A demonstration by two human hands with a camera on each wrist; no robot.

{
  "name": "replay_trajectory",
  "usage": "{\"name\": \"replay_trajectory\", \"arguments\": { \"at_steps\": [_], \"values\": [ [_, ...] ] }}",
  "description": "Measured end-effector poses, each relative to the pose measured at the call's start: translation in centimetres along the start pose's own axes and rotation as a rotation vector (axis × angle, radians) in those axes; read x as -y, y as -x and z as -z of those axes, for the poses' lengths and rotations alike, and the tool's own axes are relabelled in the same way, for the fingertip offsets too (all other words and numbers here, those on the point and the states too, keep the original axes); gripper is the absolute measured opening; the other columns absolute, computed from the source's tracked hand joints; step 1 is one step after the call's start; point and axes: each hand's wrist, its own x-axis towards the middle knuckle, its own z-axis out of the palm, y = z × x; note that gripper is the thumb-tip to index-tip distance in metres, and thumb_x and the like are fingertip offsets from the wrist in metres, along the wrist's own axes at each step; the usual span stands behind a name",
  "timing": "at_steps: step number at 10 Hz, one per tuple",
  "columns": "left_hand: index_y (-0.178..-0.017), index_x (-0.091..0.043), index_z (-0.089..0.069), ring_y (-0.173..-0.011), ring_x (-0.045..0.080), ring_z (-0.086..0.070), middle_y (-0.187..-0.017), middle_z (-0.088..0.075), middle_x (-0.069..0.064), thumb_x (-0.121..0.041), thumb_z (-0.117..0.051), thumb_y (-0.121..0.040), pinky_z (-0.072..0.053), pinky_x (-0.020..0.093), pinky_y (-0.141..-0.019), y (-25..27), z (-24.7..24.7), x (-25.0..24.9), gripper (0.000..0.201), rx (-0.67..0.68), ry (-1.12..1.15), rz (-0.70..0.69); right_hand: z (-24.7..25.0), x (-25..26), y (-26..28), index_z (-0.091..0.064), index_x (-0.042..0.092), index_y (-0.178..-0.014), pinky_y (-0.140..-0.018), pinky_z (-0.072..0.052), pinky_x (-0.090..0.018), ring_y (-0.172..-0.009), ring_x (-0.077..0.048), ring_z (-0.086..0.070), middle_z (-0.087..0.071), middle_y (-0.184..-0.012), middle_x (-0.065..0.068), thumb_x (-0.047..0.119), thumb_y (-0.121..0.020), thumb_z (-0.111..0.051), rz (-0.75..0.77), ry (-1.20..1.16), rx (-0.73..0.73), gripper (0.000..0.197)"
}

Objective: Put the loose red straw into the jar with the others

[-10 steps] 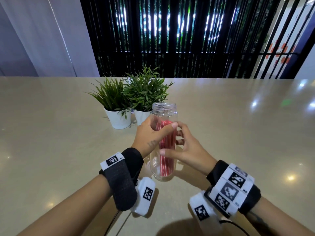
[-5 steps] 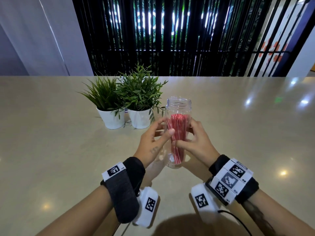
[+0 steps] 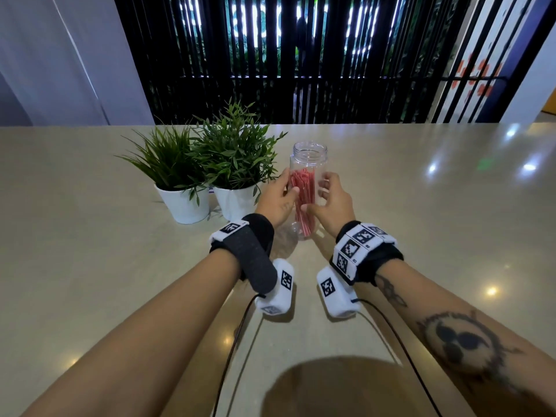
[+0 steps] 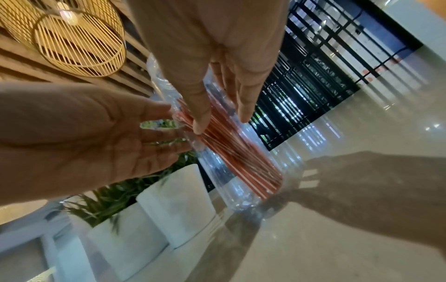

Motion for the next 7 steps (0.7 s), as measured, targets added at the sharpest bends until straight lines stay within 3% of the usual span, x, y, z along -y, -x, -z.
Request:
{"name": "replay_trajectory", "arguments": {
  "at_steps": [2, 4, 5, 6, 7],
  "values": [
    [-0.142, -0.008, -0.021, -0.126, 0.031, -0.043, -0.141, -0.042, 0.018, -0.002, -0.035, -0.093, -0.031, 0.025, -0.100, -1.0, -0.7, 1.5, 0.051, 0.038, -0.137, 0.012, -0.2, -1.4, -0.9, -0.032, 0.004, -0.129, -0.099, -0.039, -0.035, -0.120, -0.032, -0.049, -0.049, -0.133, -0.020, 0.003, -0.071, -0.070, -0.031, 0.048, 0.026, 0.069],
    [-0.145, -0.015, -0.004, -0.124, 0.033, -0.046, -0.142, -0.040, 0.018, -0.008, -0.037, -0.093, -0.034, 0.044, -0.107, -1.0, -0.8, 2.2, 0.062, 0.046, -0.177, 0.015, -0.2, -1.5, -0.8, -0.026, 0.005, -0.133, -0.102, -0.036, -0.034, -0.124, -0.032, -0.045, -0.044, -0.137, -0.020, 0.005, -0.073, -0.070, -0.048, 0.058, 0.048, 0.075],
    [-0.144, -0.015, -0.001, -0.126, 0.031, -0.043, -0.144, -0.036, 0.019, -0.006, -0.035, -0.093, -0.032, 0.038, -0.108, -0.3, -0.7, 2.3, 0.062, 0.009, -0.176, -0.031, 0.2, -1.0, -0.5, -0.016, 0.004, -0.138, -0.100, -0.033, -0.031, -0.127, -0.034, -0.041, -0.039, -0.142, -0.021, 0.005, -0.073, -0.069, -0.055, 0.112, 0.069, 0.084],
    [-0.145, -0.019, -0.002, -0.095, 0.019, -0.051, -0.117, -0.050, 0.002, -0.007, -0.035, -0.094, -0.037, 0.028, -0.087, 0.3, -0.5, 2.4, 0.062, -0.050, -0.136, -0.043, 0.5, -1.0, -0.4, -0.007, 0.004, -0.141, -0.110, -0.024, -0.033, -0.137, -0.032, -0.027, -0.021, -0.151, -0.019, 0.005, -0.072, -0.069, -0.025, 0.115, 0.088, 0.094],
    [-0.144, -0.019, -0.009, -0.101, 0.022, -0.050, -0.123, -0.047, 0.011, -0.010, -0.040, -0.093, -0.041, 0.032, -0.089, 1.1, -0.2, 2.7, 0.060, -0.093, -0.080, -0.043, 1.0, -1.2, 0.0, -0.024, 0.003, -0.135, -0.103, -0.028, -0.028, -0.130, -0.028, -0.036, -0.032, -0.144, -0.017, 0.009, -0.075, -0.065, 0.003, 0.115, -0.005, 0.073]
  ]
}}
